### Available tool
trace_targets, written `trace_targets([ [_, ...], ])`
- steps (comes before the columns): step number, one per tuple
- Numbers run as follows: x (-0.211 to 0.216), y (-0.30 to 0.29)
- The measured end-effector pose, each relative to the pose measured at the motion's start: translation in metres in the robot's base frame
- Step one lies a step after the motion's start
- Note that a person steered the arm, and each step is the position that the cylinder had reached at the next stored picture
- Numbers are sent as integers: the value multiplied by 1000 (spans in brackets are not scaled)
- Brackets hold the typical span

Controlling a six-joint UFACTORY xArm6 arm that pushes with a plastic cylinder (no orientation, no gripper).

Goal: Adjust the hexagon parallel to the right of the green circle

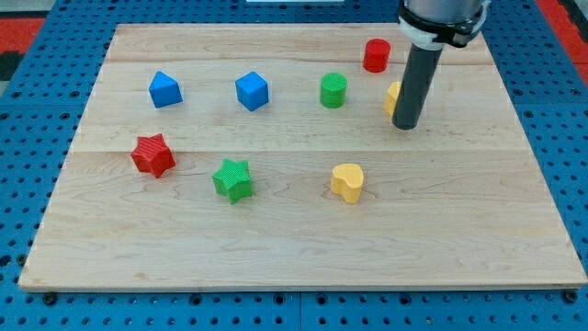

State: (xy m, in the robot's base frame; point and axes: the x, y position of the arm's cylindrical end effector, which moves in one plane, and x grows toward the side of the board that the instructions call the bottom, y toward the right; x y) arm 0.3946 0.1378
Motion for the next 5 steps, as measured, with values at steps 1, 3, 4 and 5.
trace_targets([
  [1, -11, 0],
  [3, -15, 3],
  [4, -15, 4],
  [5, -25, 4],
])
